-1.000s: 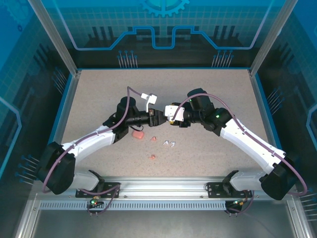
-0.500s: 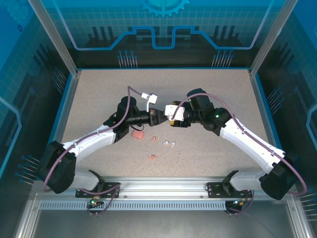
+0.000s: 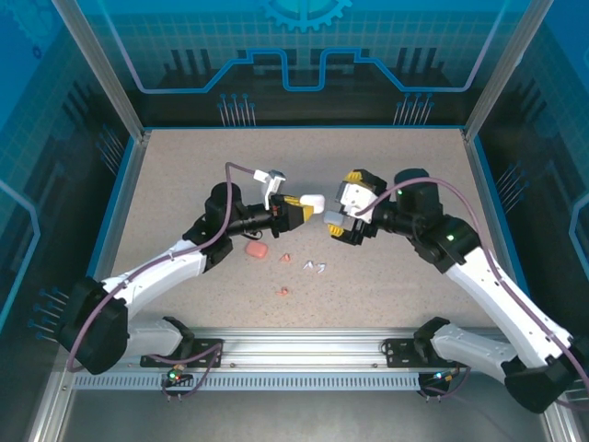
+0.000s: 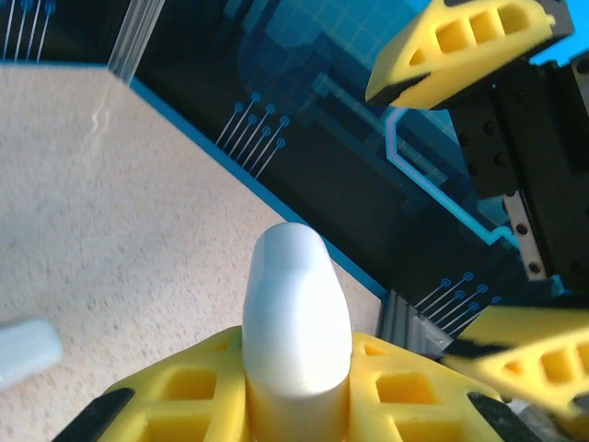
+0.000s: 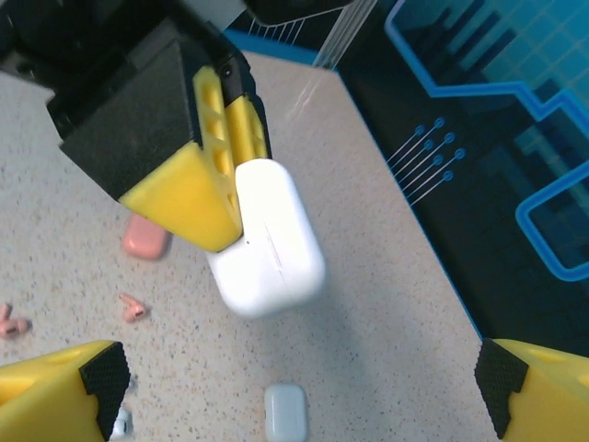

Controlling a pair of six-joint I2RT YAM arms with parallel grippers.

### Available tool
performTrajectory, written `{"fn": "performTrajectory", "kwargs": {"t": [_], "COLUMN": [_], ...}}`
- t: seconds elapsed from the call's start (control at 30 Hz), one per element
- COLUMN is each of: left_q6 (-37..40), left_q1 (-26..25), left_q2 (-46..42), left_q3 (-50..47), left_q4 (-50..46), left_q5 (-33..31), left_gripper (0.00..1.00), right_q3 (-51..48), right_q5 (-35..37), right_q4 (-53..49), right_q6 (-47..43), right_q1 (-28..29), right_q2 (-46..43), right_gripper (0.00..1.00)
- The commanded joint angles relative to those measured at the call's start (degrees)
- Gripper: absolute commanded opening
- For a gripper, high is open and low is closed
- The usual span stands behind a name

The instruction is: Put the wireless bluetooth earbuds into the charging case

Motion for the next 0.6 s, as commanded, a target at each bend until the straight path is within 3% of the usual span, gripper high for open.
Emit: {"fn": "performTrajectory", "kwargs": {"t": [0.0, 0.3, 0.57], "left_q6": [10.5, 20.3, 24.3], "left_q1": [-0.3, -0.3, -0.5], "left_q2": [-1.8, 0.2, 0.3], "left_q3": [-1.7, -5.6, -4.7], "left_q4": [8.0, 24.8, 23.2], "left_q5": [1.8, 6.6, 8.4], "left_gripper": [0.10, 0.01, 0.00], "right_q3": [-2.8, -1.8, 1.8], "right_q5": [-5.7, -6.2, -7.2], "right_q4": [4.4, 5.4, 6.1], "right_q6": [8.6, 12.1, 11.1], "right_q1": [-0.7, -0.7, -0.3], "right_q2": [-4.2, -5.0, -0.4], "right_gripper": [1.00, 1.00, 1.00]}}
